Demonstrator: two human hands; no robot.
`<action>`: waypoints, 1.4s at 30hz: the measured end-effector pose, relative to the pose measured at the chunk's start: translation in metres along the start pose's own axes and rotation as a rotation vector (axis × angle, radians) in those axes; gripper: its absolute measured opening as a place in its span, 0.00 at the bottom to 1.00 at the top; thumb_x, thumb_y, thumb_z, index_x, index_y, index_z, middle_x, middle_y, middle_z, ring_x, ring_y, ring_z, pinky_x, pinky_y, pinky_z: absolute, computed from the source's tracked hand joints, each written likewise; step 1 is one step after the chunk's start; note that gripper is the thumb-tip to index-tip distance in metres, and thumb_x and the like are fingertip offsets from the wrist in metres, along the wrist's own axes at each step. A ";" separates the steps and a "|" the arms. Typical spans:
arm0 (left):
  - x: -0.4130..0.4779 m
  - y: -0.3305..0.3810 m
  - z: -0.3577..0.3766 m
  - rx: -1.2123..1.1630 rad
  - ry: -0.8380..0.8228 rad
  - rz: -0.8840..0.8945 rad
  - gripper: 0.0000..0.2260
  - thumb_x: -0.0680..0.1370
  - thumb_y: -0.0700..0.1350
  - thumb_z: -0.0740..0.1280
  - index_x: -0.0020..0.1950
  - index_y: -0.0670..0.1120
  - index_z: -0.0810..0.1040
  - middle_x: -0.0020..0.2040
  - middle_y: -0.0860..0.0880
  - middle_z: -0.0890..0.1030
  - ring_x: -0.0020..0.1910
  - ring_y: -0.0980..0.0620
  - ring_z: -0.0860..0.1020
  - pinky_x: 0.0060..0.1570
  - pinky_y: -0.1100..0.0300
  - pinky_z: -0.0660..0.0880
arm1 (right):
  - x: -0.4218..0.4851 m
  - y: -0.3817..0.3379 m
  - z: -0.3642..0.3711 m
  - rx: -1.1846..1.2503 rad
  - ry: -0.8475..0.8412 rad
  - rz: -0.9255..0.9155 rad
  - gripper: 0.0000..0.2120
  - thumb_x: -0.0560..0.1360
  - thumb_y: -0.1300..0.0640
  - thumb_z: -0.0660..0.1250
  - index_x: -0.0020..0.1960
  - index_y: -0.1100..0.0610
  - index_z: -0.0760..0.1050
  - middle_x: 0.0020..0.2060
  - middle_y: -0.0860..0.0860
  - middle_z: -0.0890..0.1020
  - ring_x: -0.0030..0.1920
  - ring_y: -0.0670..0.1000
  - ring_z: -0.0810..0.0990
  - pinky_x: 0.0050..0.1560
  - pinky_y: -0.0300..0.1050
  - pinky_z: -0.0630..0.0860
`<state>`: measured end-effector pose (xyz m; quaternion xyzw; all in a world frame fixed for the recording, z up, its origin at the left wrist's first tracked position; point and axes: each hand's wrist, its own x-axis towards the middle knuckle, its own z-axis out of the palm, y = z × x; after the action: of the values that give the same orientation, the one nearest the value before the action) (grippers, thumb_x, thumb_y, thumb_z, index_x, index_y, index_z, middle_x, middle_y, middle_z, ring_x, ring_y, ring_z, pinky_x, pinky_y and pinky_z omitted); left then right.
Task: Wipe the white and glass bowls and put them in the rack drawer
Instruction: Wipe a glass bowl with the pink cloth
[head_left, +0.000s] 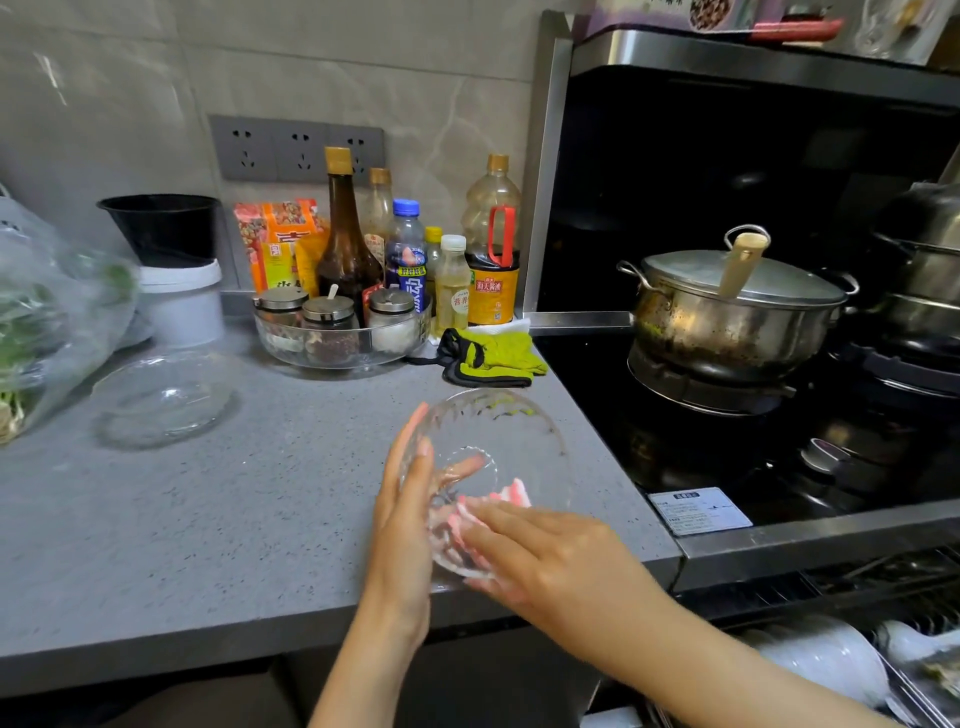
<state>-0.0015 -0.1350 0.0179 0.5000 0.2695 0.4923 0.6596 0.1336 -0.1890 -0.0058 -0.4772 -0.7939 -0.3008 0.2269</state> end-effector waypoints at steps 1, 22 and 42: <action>0.002 0.002 -0.005 0.057 -0.019 -0.013 0.21 0.73 0.59 0.58 0.66 0.60 0.72 0.51 0.54 0.85 0.51 0.49 0.83 0.51 0.46 0.79 | -0.006 0.010 0.000 -0.071 -0.051 -0.082 0.16 0.77 0.49 0.62 0.57 0.57 0.82 0.56 0.52 0.83 0.55 0.49 0.83 0.55 0.44 0.79; -0.011 -0.002 0.007 0.124 -0.048 -0.110 0.17 0.71 0.60 0.59 0.54 0.59 0.81 0.54 0.53 0.84 0.56 0.53 0.81 0.58 0.54 0.75 | -0.004 -0.028 -0.025 -0.021 -0.300 0.175 0.41 0.74 0.29 0.50 0.72 0.60 0.67 0.71 0.55 0.70 0.69 0.51 0.71 0.58 0.43 0.77; -0.010 0.010 0.005 0.105 -0.043 -0.094 0.19 0.69 0.64 0.59 0.58 0.64 0.78 0.61 0.56 0.79 0.61 0.52 0.78 0.59 0.46 0.76 | 0.016 -0.013 -0.019 -0.280 -0.236 0.287 0.46 0.54 0.38 0.79 0.62 0.66 0.77 0.61 0.62 0.78 0.60 0.59 0.79 0.55 0.56 0.78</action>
<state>-0.0043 -0.1457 0.0277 0.5310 0.3039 0.4351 0.6606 0.1163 -0.1972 0.0145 -0.6439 -0.6894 -0.3150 0.1046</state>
